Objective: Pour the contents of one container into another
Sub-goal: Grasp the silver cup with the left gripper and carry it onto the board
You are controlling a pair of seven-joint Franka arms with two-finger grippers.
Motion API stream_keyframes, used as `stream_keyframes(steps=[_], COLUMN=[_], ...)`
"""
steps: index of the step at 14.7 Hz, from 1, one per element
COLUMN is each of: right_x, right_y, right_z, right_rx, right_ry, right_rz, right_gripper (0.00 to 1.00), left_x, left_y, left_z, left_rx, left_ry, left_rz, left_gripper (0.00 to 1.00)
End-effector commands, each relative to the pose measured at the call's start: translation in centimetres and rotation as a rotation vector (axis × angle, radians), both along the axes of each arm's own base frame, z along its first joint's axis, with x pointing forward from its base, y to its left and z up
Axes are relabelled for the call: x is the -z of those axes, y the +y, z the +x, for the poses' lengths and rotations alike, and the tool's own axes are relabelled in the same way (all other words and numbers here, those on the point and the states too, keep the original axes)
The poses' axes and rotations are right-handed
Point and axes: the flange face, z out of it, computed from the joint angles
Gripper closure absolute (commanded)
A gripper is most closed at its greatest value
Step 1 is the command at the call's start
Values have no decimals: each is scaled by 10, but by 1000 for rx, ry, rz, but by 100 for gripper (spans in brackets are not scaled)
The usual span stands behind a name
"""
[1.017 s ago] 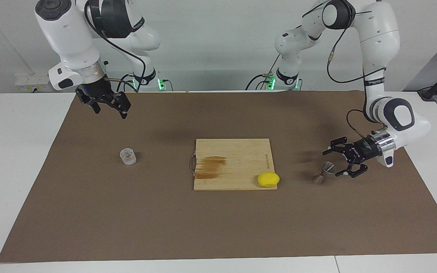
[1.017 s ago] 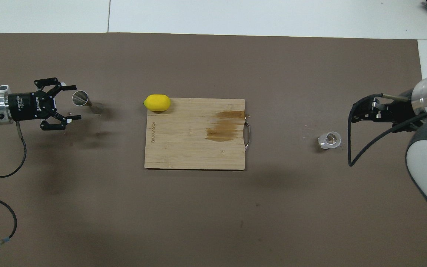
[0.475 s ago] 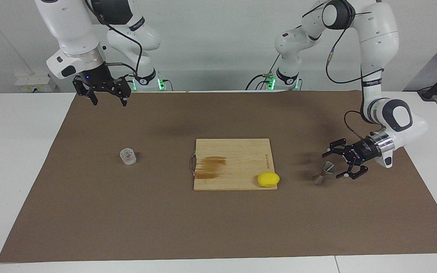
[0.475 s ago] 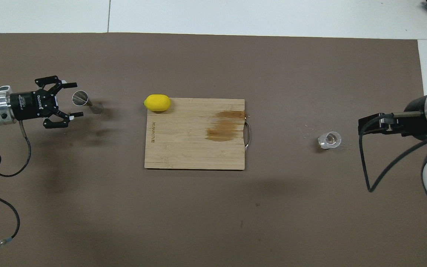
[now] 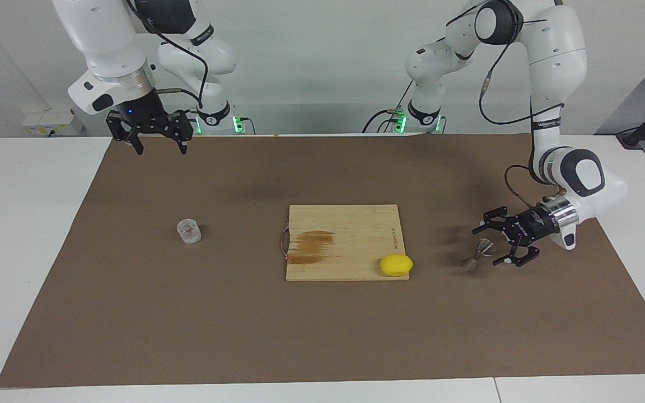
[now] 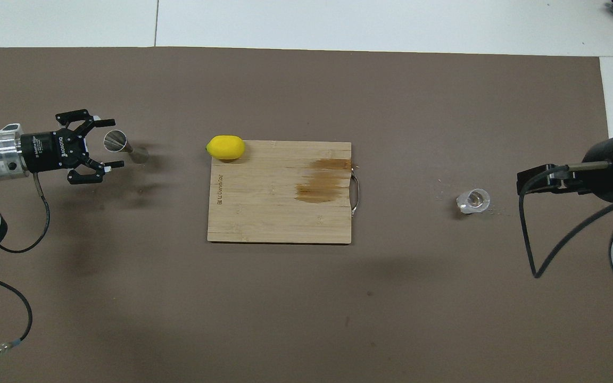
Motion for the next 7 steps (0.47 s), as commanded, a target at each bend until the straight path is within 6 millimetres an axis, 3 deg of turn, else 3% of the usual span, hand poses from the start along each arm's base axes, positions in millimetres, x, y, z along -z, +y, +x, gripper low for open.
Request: stream_keyframes(steps=[1,4,5,7], right_x=[-8,-9,-9,-11], right_y=[-2,0,0,3], right_z=[4,8,7,9], right_rx=[-14,25,29,51], right_ry=[-15,-18,-16,-19], right_rz=[-21,-21,-23,-46], right_gripper=[4,5,5,8], left_x=[6,6,6,5], left_y=[0,2,2,2], left_z=[-5,-5,-5,-5], left_rx=[-23,-28,-28,-27], left_ry=[-7,-7,-7,-7], left_rz=[1,2,2,0], left_gripper=[1,10,17,49])
